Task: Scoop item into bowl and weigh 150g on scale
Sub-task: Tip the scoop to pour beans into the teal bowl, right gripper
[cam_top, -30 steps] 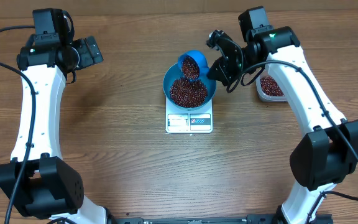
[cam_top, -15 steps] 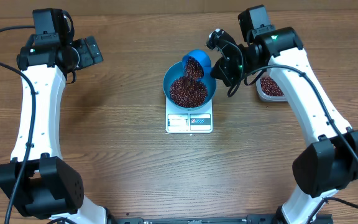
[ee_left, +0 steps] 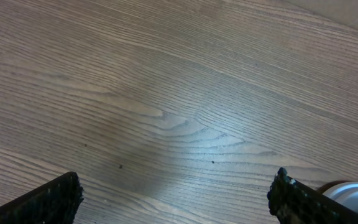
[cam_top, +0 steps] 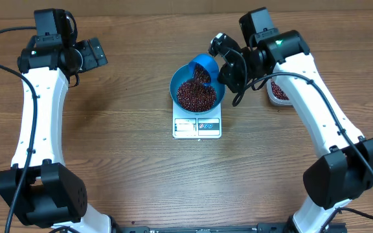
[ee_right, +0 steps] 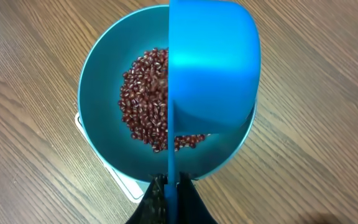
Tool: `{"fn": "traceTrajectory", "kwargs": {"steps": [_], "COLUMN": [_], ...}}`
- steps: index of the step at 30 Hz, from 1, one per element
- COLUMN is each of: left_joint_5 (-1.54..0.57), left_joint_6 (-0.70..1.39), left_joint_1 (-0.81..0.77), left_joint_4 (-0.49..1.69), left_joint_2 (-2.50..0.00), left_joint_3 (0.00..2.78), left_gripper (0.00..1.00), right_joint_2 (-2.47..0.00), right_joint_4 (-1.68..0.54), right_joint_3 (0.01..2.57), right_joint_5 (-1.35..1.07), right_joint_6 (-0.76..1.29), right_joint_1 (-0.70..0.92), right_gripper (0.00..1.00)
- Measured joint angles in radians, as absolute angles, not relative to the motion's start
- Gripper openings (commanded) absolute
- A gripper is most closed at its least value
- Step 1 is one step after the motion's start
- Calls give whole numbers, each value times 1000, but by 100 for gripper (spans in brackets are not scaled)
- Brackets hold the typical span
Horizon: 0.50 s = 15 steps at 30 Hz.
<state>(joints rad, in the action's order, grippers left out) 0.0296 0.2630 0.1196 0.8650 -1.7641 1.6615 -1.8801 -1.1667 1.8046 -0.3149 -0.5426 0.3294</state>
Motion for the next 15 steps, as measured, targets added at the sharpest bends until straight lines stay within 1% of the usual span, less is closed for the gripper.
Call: {"fn": "traceTrajectory", "kwargs": {"steps": [15], "left_joint_5": [30], "left_joint_6": [263], "left_joint_1": [120], "left_joint_4": [865], "left_joint_2": [-1764], "left_joint_3": [1662], "left_gripper": [100], "right_joint_2": [-1880], "right_joint_4": [-1138], "right_joint_3": [1805], "right_joint_5": [-280], "right_joint_6": [-548], "right_joint_1": [334], "right_gripper": [4]}}
